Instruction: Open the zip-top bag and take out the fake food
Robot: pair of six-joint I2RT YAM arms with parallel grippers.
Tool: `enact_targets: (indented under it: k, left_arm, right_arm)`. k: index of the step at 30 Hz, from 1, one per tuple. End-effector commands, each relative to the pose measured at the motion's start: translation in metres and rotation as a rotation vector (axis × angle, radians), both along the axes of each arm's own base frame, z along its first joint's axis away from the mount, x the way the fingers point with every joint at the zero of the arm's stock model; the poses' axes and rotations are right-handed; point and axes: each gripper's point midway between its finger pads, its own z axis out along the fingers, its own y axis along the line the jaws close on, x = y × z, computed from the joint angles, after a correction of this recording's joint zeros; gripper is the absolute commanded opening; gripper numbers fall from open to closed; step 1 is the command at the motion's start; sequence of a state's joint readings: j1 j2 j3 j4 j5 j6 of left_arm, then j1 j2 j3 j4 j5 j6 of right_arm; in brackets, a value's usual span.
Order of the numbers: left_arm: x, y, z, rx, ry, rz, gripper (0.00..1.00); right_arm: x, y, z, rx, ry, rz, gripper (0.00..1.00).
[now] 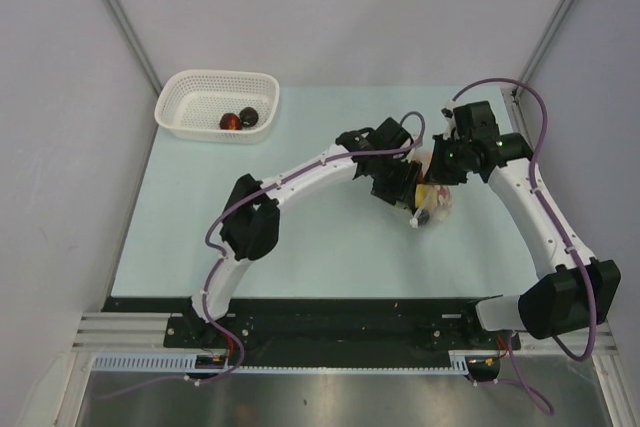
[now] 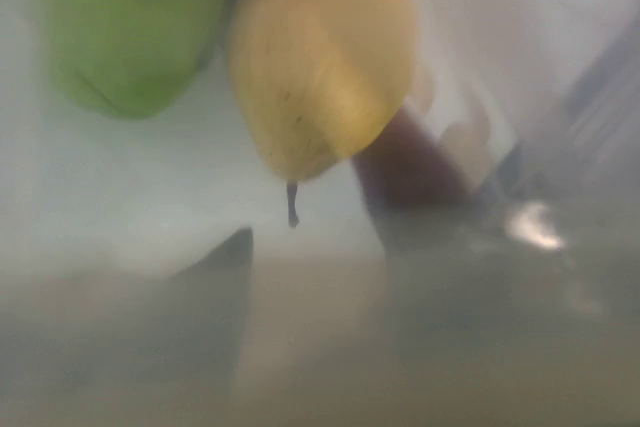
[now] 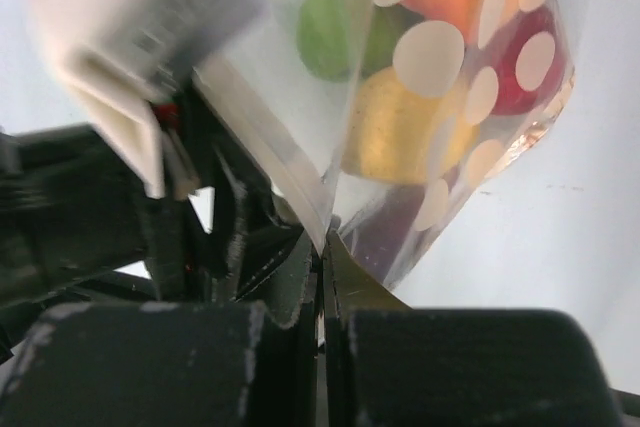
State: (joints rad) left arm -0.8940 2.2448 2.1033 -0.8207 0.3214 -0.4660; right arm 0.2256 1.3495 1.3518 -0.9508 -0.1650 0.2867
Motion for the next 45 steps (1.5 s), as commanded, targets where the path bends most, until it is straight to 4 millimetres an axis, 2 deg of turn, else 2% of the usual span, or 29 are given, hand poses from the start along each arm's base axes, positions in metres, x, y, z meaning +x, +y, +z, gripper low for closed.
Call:
enact_targets:
  k: [1,2,7,8,9,10,12,16,18,19,23,27,30,34,36,39,45]
  left_arm:
    - [-0.037,0.002,0.018,-0.081,0.096,-0.020,0.61]
    - [-0.041,0.000,0.011,-0.101,0.116,-0.018,0.62]
    - [-0.058,-0.012,0.021,-0.213,0.255,0.014,0.68]
    - [-0.061,-0.011,0.017,-0.220,0.277,0.026,0.68]
    - [-0.058,-0.017,0.028,-0.269,0.270,0.048,0.68]
    - [-0.056,-0.014,0.024,-0.265,0.271,0.078,0.68]
    - [-0.048,-0.013,0.035,-0.293,0.258,0.135,0.65]
    - [-0.030,-0.001,0.039,-0.270,0.219,0.254,0.58]
    - [-0.023,-0.001,0.046,-0.311,0.236,0.292,0.61]
    - [-0.026,-0.001,0.045,-0.322,0.261,0.294,0.68]
    - [-0.036,-0.013,0.051,-0.357,0.375,0.306,0.71]
    - [-0.046,-0.016,0.044,-0.325,0.424,0.316,0.68]
    - [-0.054,-0.015,0.026,-0.269,0.488,0.316,0.62]
    - [-0.064,-0.016,0.016,-0.219,0.523,0.282,0.58]
    - [-0.068,-0.021,0.017,-0.240,0.522,0.254,0.58]
    - [-0.075,-0.023,0.012,-0.247,0.545,0.227,0.64]
    - [-0.079,-0.034,0.018,-0.310,0.551,0.178,0.71]
  right_arm:
    - [-0.010,-0.001,0.001,0.002,-0.019,-0.012,0.00]
    - [-0.012,-0.001,-0.001,0.004,-0.015,-0.015,0.00]
    - [-0.022,-0.001,-0.014,0.022,0.032,-0.042,0.00]
    - [-0.023,-0.001,-0.015,0.027,0.035,-0.050,0.00]
    - [-0.025,0.000,-0.018,0.029,0.045,-0.051,0.00]
    - [-0.025,0.001,-0.018,0.036,0.051,-0.055,0.00]
    - [-0.026,0.003,-0.018,0.047,0.056,-0.054,0.00]
    - [-0.026,0.008,-0.014,0.083,0.055,-0.068,0.00]
    - [-0.025,0.010,-0.014,0.093,0.062,-0.080,0.00]
    - [-0.025,0.011,-0.014,0.098,0.063,-0.083,0.00]
    - [-0.022,0.016,-0.009,0.129,0.050,-0.102,0.00]
    - [-0.019,0.021,-0.001,0.165,0.029,-0.119,0.00]
    - [-0.020,0.022,-0.004,0.150,0.040,-0.127,0.00]
    - [-0.021,0.024,-0.008,0.115,0.035,-0.165,0.00]
    - [-0.019,0.028,-0.008,0.117,0.027,-0.170,0.00]
    - [-0.019,0.032,-0.010,0.123,0.035,-0.181,0.00]
    - [-0.025,0.037,-0.019,0.111,0.056,-0.182,0.00]
